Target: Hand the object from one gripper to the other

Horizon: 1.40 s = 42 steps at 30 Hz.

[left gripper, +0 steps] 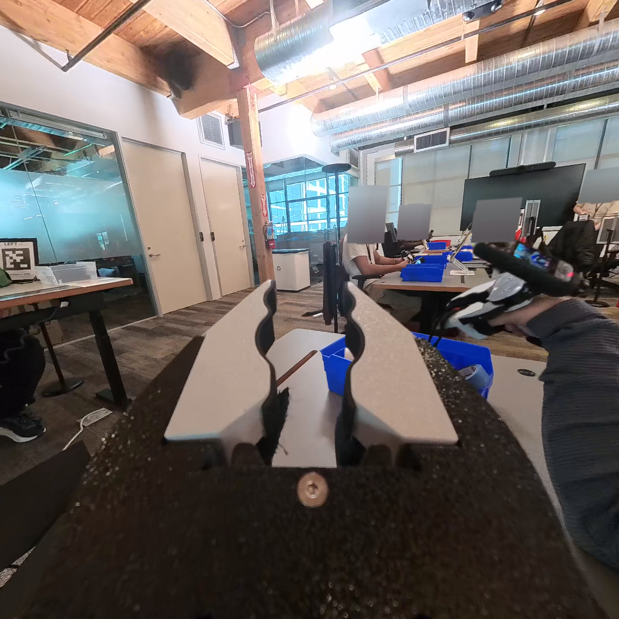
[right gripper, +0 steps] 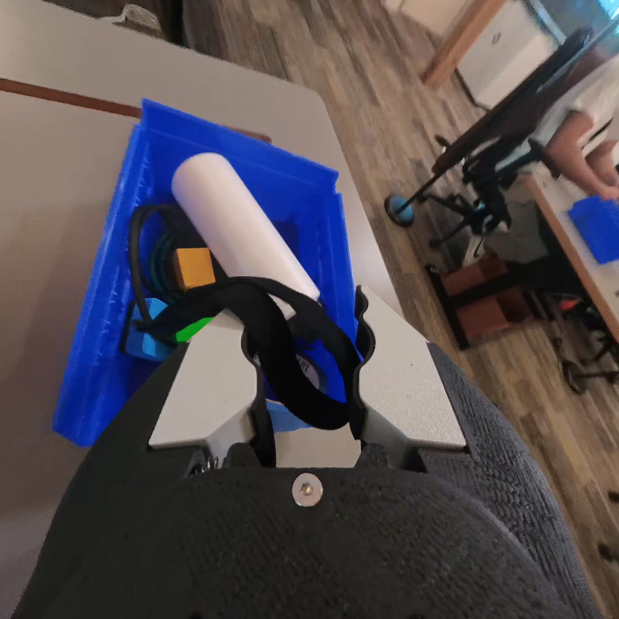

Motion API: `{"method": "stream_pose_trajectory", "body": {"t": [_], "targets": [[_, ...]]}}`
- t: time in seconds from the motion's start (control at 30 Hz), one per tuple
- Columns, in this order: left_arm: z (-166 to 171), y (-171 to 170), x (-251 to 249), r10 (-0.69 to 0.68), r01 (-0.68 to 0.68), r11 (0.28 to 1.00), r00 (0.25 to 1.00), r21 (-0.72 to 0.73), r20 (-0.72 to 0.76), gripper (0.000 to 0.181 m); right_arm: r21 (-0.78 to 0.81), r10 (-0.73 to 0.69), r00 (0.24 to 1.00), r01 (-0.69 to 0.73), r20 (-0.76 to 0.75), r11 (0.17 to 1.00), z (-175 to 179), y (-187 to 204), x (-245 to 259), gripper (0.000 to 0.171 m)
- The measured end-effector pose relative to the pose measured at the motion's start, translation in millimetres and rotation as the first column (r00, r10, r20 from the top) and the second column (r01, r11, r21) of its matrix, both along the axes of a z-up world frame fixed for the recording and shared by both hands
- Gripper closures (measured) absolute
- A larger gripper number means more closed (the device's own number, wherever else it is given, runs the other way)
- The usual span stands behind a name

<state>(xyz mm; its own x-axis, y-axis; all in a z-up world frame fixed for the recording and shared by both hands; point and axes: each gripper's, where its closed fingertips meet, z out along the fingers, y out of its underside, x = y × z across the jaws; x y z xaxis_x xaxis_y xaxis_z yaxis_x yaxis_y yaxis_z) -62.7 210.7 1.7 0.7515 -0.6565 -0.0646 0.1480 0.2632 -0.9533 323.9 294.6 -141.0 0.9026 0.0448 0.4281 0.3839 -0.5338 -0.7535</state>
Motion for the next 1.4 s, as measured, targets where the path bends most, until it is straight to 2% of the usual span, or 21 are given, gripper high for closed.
{"method": "stream_pose_trajectory", "body": {"t": [0.1, 0.4, 0.5, 0.53, 0.6, 0.63, 0.67, 0.73, 0.8, 0.9, 1.0, 1.13, 1.2, 1.3, 1.4], "targets": [[-2, 1, 1, -0.003, 0.002, 1.0, 1.0, -0.006, -0.006, 0.145, 0.069, 0.008, 1.0, -0.01, 0.029, 0.998, 13, 6, -2, 0.119], [-5, 3, 1, -0.02, 0.02, 1.0, 1.0, -0.02, -0.003, 0.149, 0.134, -0.155, 0.988, 0.149, 0.03, 0.98, 12, 28, 38, 0.128], [-6, 5, 1, -0.011, 0.011, 1.0, 1.0, -0.022, -0.005, 0.15, 0.256, -0.254, 0.967, 0.244, 0.008, 0.936, 33, 26, 57, 0.128], [-7, 6, 1, -0.009, 0.009, 1.0, 1.0, -0.022, -0.007, 0.151, 0.296, -0.244, 0.97, 0.239, -0.022, 0.925, 40, 27, 55, 0.129], [-8, 7, 2, -0.01, 0.01, 1.0, 1.0, -0.028, -0.009, 0.151, 0.279, -0.071, 0.994, 0.09, -0.08, 0.956, 36, 33, 26, 0.129], [-9, 8, 3, -0.012, 0.012, 0.999, 1.0, -0.031, -0.011, 0.151, 0.211, 0.038, 0.993, -0.014, -0.113, 0.977, 23, 35, 6, 0.128], [-10, 8, 4, -0.014, 0.013, 0.999, 1.0, -0.033, -0.014, 0.151, 0.108, 0.117, 0.982, -0.101, -0.148, 0.989, 4, 35, -12, 0.119], [-12, 9, 6, -0.019, 0.018, 0.999, 1.0, -0.038, -0.019, 0.151, -0.082, 0.168, 0.979, -0.178, -0.118, 0.981, -29, 30, -26, 0.086], [-14, 9, 9, -0.026, 0.025, 0.999, 0.999, -0.045, -0.028, 0.152, -0.137, 0.196, 0.978, -0.204, -0.071, 0.969, -38, 29, -31, 0.082], [-16, 9, 11, -0.032, 0.03, 0.998, 0.999, -0.05, -0.041, 0.152, -0.129, 0.254, 0.958, -0.271, -0.136, 0.954, -35, 23, -48, 0.08], [-18, 11, 11, -0.037, 0.034, 0.998, 0.998, -0.057, -0.043, 0.153, -0.237, 0.347, 0.92, -0.384, -0.183, 0.892, -51, -2, -69, 0.078], [-21, 13, 11, -0.051, 0.048, 0.996, 0.998, -0.076, -0.036, 0.153, -0.17, 0.385, 0.91, -0.408, -0.155, 0.897, -39, -2, -74, 0.069], [-23, 14, 12, -0.06, 0.057, 0.995, 0.998, -0.084, -0.036, 0.153, -0.183, 0.377, 0.917, -0.397, -0.134, 0.9, -45, 2, -68, 0.055], [-25, 14, 18, -0.086, 0.082, 0.993, 0.995, -0.082, -0.043, 0.153, -0.204, 0.402, 0.908, -0.418, -0.115, 0.885, -53, 6, -67, 0.043], [-29, 9, 41, -0.162, 0.158, 0.986, 0.984, -0.053, -0.077, 0.152, -0.095, 0.485, 0.874, -0.484, -0.011, 0.87, -36, 18, -77, 0.031]]}}
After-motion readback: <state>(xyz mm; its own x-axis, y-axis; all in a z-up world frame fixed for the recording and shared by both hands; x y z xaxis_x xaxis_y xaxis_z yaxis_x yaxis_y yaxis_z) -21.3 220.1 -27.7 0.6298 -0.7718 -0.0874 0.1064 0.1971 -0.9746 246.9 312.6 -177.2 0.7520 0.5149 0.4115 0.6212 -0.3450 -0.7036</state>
